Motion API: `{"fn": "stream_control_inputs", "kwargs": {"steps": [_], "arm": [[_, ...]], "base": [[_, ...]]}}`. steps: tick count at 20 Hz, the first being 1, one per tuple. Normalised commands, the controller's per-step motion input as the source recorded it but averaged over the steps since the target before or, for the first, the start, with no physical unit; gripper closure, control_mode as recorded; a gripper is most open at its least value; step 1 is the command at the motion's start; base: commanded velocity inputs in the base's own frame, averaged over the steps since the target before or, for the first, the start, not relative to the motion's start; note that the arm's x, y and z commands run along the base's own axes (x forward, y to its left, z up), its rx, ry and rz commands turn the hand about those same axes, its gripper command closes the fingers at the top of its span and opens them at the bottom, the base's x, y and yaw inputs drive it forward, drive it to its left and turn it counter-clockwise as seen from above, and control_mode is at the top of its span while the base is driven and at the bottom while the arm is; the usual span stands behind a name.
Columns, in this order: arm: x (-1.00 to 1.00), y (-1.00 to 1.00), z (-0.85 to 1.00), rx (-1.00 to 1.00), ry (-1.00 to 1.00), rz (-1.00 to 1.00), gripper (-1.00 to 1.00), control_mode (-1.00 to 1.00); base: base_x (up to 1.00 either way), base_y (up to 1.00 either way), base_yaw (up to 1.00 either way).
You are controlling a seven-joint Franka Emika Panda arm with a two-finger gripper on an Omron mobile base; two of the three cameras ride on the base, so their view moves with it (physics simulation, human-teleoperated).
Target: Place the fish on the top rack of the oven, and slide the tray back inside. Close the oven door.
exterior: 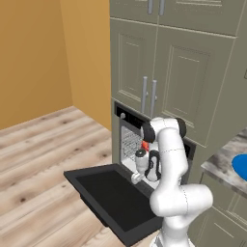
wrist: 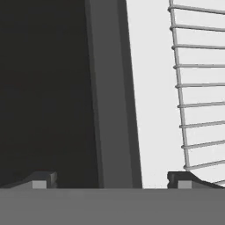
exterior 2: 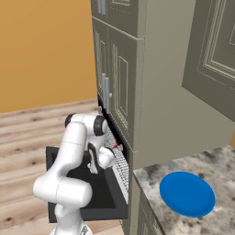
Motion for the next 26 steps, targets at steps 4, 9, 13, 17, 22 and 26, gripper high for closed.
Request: {"fn": "stream_control_inputs", "kwargs": {"steps": [4, 9, 13, 17, 22, 26], "arm": [[0.43, -0.94, 0.21, 0.0, 0.02, -0.08, -1.0, -1.0], [0.07, -0.53, 0.52, 0.0, 0.0, -0.06, -1.0, -1.0], [-0.44, 0.0, 0.98, 0.0, -0.14, -0.02, -1.0, -1.0], [-0.92, 0.04, 0.88, 0.0, -0.32, 0.0, -1.0, -1.0], [-1.0, 0.45, 0.25, 0.0, -0.35, 0.0, -1.0, -1.0], [-1.0, 1.0, -0.12, 0.0, -0.22, 0.0, -1.0, -1.0]], "base": [[0.0, 0.0, 0.0], [0.0, 0.0, 0.0], [0.0, 0.0, 0.0], [0.0, 0.0, 0.0], [0.0, 0.0, 0.0], [0.0, 0.0, 0.0]]}}
